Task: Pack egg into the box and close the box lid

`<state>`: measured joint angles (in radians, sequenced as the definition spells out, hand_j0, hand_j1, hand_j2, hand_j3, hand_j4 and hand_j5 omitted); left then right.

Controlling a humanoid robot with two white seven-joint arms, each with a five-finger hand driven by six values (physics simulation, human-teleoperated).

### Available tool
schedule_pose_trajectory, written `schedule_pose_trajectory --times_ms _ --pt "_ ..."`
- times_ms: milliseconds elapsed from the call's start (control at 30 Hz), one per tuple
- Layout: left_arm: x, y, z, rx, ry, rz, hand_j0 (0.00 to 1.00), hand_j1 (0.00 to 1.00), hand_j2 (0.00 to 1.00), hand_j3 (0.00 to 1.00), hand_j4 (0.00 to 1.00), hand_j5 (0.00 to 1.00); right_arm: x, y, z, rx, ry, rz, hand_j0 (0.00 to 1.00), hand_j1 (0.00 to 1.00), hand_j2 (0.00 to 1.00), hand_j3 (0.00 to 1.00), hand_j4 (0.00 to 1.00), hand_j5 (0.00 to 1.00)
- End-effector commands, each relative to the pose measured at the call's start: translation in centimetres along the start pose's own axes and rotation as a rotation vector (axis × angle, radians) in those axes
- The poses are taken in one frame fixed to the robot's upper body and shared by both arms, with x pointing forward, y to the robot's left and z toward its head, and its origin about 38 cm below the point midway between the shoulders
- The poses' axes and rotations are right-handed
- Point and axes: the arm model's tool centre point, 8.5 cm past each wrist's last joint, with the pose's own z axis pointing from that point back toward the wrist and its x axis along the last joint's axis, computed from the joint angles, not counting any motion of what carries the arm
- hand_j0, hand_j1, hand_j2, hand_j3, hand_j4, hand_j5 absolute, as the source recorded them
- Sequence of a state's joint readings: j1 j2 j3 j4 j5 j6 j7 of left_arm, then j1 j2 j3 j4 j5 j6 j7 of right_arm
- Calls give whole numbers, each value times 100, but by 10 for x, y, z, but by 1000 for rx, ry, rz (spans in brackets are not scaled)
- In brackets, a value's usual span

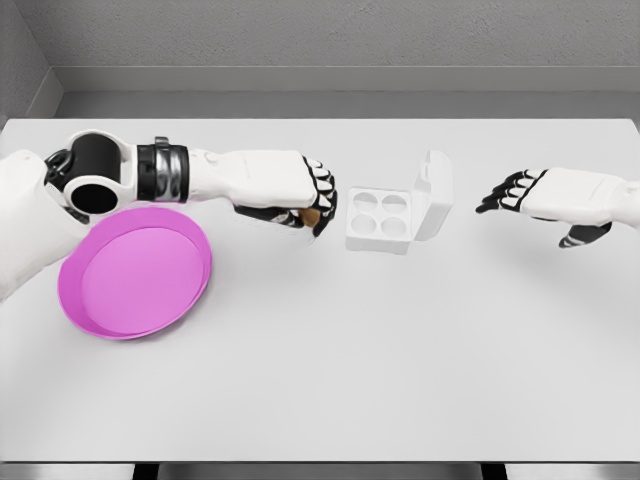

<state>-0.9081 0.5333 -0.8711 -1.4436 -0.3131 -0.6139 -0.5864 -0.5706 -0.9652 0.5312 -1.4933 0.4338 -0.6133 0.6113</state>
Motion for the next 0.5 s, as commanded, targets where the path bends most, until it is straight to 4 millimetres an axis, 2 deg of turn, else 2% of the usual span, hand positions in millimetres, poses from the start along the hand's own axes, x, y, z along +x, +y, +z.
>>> schedule_pose_trajectory --times_ms 0,133,200,367,467 --pt "-4 -3 -25 0 -19 52 38 38 38 38 38 38 0 0 0 -2 0 -4 100 100 100 100 100 100" --pt "-11 6 -51 22 -26 87 38 38 38 38 38 38 0 0 0 -1 -2 -5 100 100 100 100 100 100" --pt "-5 18 -66 43 -54 82 38 38 38 38 38 38 1 2 -2 5 -6 -6 100 100 100 100 100 100" --pt "-4 18 -74 45 -61 89 38 38 38 38 38 38 0 -2 -1 -1 -1 1 100 100 100 100 100 100" --pt "-18 6 -73 29 -23 137 39 39 39 39 39 39 0 -1 -1 -2 -3 -2 100 100 100 100 100 100"
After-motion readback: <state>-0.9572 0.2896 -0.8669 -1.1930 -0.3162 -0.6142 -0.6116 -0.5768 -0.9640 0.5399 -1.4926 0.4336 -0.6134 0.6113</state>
